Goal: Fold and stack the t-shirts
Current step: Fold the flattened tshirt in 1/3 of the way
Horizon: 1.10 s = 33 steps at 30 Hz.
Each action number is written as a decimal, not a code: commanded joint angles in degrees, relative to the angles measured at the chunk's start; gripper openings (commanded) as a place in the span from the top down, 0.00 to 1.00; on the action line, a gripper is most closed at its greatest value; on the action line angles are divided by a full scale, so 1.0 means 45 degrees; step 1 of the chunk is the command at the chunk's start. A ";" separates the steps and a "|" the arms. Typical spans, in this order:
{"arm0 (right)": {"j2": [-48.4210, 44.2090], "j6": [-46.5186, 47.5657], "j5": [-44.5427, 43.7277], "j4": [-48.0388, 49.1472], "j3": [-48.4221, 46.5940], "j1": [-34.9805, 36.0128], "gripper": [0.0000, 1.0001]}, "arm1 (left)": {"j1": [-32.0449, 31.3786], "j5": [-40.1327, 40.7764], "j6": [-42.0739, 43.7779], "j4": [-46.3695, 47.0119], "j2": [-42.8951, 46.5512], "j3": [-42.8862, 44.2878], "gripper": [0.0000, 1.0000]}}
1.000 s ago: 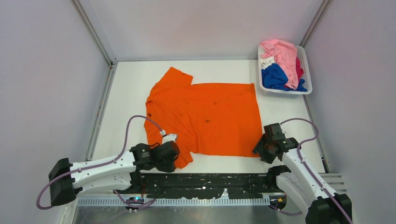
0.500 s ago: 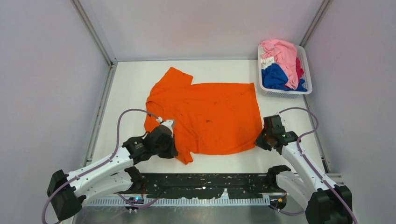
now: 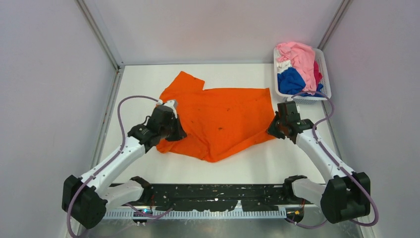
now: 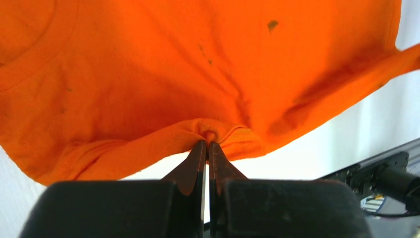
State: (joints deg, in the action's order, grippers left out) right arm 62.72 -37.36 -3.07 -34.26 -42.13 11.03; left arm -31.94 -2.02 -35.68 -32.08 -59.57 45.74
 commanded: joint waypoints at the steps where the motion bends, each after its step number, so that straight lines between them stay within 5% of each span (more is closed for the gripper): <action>1: 0.0821 0.0494 -0.0419 0.0502 -0.1274 -0.0195 0.95 | 0.1104 -0.0790 0.0187 0.1414 -0.0920 0.1026 1.00; 20: 0.3252 0.0616 0.0356 0.1084 -0.2994 -0.1601 0.94 | 0.4196 -0.1937 0.1842 0.3373 -0.2740 0.2331 1.00; 33: 0.4276 0.0516 0.0058 0.2197 -0.2993 -0.1657 0.89 | 0.5350 -0.4119 0.4051 0.3919 -0.7828 0.6368 1.00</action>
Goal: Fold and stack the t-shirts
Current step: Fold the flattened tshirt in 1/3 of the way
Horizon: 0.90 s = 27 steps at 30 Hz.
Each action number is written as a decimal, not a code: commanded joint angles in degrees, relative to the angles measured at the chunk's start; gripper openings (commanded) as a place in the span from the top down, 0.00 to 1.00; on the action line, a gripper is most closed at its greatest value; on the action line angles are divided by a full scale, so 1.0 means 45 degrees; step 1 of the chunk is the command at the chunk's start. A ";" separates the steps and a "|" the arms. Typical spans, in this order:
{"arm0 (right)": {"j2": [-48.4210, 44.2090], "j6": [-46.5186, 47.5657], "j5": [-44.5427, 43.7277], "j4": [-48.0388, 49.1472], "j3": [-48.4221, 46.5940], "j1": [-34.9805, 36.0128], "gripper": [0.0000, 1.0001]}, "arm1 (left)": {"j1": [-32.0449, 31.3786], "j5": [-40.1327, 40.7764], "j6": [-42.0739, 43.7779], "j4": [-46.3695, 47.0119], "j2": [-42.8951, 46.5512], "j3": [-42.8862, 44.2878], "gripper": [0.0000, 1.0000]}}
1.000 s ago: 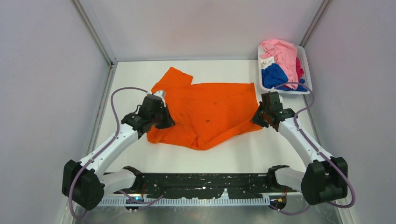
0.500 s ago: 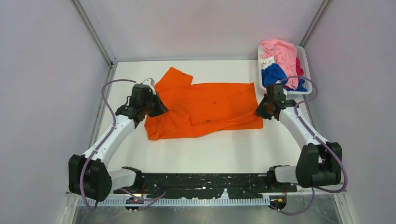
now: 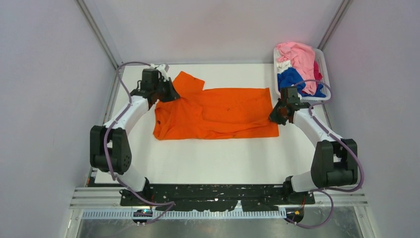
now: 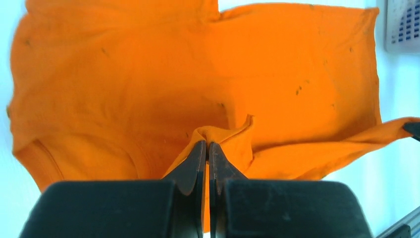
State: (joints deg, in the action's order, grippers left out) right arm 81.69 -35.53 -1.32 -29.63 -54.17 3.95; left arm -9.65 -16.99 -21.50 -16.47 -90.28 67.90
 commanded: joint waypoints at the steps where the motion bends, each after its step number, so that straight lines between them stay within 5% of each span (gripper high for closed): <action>1: 0.0104 0.0143 -0.0399 0.1307 -0.0269 -0.0099 0.89 | 0.0463 -0.0564 0.0916 0.0136 -0.1483 0.1824 1.00; 6: 0.0669 0.0252 -0.1344 0.2291 -0.0330 -0.0164 0.86 | 0.0579 0.0240 0.1068 -0.0478 -0.2626 0.2872 1.00; 9: 0.1147 0.0345 -0.1489 0.2351 -0.0627 -0.0207 0.71 | 0.0601 0.0386 0.0987 -0.0482 -0.2969 0.3068 1.00; 10: 0.1452 0.0392 -0.1477 0.2299 -0.0781 -0.0231 0.64 | 0.0597 0.0301 0.0956 -0.0491 -0.3095 0.3162 0.93; 13: 0.2000 0.0473 -0.1604 0.1848 -0.1385 -0.0258 0.39 | 0.0600 0.0255 0.0802 -0.0837 -0.3709 0.3885 0.36; 17: 0.1655 0.0458 -0.1932 0.1695 -0.1513 -0.0253 0.06 | 0.0678 0.0668 0.0203 -0.2477 -0.4592 0.5886 0.01; 19: 0.1146 0.0569 -0.1779 0.1654 -0.1311 -0.0267 0.03 | 0.0623 0.0072 0.0003 -0.3310 -0.4187 0.6005 0.00; 27: 0.0382 0.1077 0.0951 0.2373 0.0387 0.1022 0.05 | -0.0387 -0.2029 -0.2327 0.1132 -0.1082 -0.0407 0.00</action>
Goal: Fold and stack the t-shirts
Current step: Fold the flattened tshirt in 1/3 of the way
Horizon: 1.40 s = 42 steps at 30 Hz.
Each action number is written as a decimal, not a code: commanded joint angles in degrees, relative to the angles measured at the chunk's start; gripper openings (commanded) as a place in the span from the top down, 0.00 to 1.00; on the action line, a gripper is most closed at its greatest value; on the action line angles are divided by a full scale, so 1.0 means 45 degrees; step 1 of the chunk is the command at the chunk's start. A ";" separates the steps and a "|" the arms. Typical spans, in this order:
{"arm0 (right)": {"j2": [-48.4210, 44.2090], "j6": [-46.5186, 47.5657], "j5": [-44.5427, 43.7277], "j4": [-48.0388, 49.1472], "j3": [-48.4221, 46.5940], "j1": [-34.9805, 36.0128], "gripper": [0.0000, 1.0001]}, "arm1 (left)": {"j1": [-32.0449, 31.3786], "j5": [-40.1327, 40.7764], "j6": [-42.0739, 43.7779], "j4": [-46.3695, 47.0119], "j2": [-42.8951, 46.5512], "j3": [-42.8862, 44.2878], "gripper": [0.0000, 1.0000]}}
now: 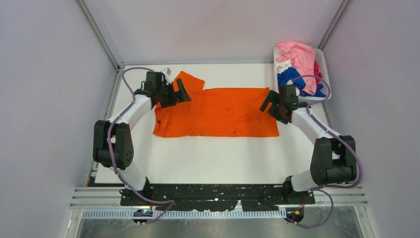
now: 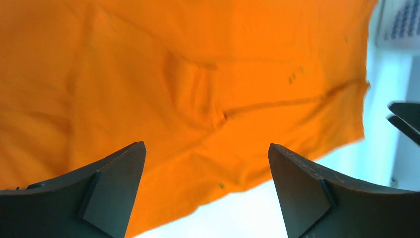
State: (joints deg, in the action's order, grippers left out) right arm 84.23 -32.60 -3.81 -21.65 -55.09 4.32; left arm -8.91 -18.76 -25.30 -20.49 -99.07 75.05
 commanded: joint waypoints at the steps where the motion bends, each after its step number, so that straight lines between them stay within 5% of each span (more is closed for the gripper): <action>1: -0.0025 0.0447 0.1915 0.0751 0.0692 0.1065 0.05 | -0.0559 -0.2198 -0.1733 0.2443 0.0749 -0.2464 0.00; 13: 0.1627 -0.0018 0.1881 0.0492 0.1717 0.1355 0.04 | -0.0540 -0.1524 -0.1628 0.1324 -0.0227 -0.4151 0.00; 26: -0.1079 0.0164 0.0210 -0.3903 0.3238 0.1321 0.05 | -0.1314 -0.0697 -0.2652 0.1353 0.4636 -0.9814 0.00; 42: -0.2033 0.0143 -0.0786 -0.5823 0.4322 0.2262 0.05 | -0.2996 0.0024 -0.4237 0.1747 0.7540 -1.2395 0.00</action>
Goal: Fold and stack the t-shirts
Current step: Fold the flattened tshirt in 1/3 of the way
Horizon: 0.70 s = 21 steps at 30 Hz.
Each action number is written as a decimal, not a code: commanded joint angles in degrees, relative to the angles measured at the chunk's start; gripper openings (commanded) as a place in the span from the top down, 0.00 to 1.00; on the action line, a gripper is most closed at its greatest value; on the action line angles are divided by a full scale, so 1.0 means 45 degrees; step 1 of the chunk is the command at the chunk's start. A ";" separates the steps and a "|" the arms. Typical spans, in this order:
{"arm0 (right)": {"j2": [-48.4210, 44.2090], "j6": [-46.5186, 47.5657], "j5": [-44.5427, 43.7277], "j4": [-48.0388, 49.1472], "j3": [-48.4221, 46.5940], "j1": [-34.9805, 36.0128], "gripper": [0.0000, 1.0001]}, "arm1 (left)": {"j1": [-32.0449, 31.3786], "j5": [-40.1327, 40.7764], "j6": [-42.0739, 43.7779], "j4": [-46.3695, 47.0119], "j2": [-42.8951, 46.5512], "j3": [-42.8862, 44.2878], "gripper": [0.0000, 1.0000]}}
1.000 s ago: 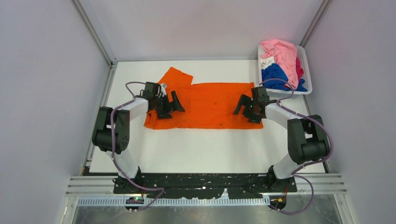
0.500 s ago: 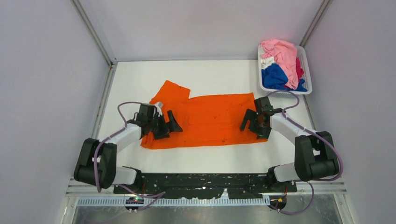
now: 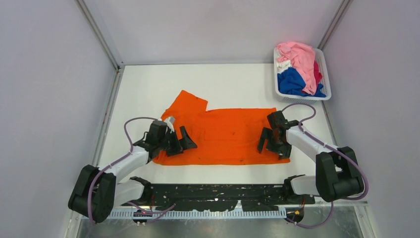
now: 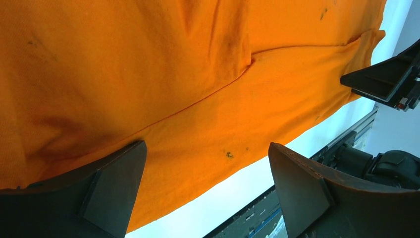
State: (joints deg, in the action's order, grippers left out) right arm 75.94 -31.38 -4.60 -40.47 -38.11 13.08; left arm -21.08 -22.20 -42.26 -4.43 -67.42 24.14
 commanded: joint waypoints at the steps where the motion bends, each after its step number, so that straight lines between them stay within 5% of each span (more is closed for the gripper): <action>1: -0.0259 -0.0123 -0.0665 -0.1756 0.0570 0.0403 0.05 | -0.0421 0.0786 -0.0577 -0.1928 0.0809 -0.1236 0.00; 14: -0.1246 -0.0370 -0.1179 -0.2515 0.0131 0.0665 0.04 | -0.1077 0.2115 -0.1473 -0.5356 0.5153 -0.2163 0.00; 21: -0.2808 0.1005 0.0221 -0.1496 -0.1203 0.0696 0.05 | -0.1062 0.3992 -0.0805 -0.5555 0.5404 0.0460 0.00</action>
State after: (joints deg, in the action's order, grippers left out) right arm 68.31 -30.41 -6.28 -49.76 -37.54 15.92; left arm -25.89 -11.31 -48.77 -25.74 -41.78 17.98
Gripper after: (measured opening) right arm 0.954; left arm 0.994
